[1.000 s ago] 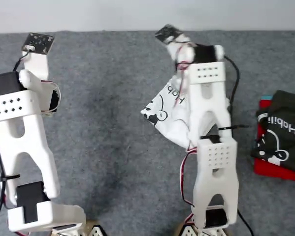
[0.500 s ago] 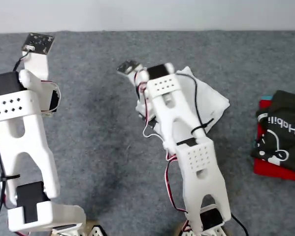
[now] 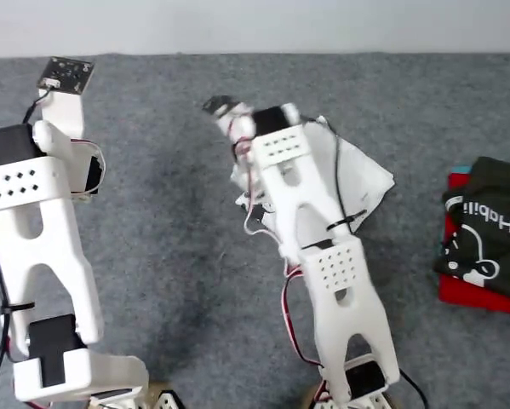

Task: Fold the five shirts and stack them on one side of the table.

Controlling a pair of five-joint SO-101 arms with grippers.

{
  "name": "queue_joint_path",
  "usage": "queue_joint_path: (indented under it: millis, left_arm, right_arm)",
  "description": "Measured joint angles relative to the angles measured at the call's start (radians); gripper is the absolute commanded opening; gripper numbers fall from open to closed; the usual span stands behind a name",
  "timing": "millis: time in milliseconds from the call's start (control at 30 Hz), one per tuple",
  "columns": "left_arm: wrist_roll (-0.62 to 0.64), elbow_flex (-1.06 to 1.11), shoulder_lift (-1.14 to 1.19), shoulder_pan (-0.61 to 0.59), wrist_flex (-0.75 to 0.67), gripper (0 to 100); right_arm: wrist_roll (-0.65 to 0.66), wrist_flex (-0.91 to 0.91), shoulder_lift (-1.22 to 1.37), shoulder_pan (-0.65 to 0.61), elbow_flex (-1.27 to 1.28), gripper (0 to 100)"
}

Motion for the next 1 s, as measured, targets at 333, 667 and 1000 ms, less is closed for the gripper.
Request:
queue_joint_path:
  millis: [333, 667, 1000]
  left_arm:
    - [0.000, 0.000, 0.000, 0.000, 0.000, 2]
    - [0.000, 0.000, 0.000, 0.000, 0.000, 2]
    - [0.000, 0.000, 0.000, 0.000, 0.000, 2]
  right_arm:
    - [-0.321, 0.000, -0.196, 0.161, 0.109, 8.5]
    - [-0.776, 0.000, -0.404, 0.180, 0.382, 43.7]
    - [-1.019, -0.109, -0.196, 0.242, 0.385, 45.7]
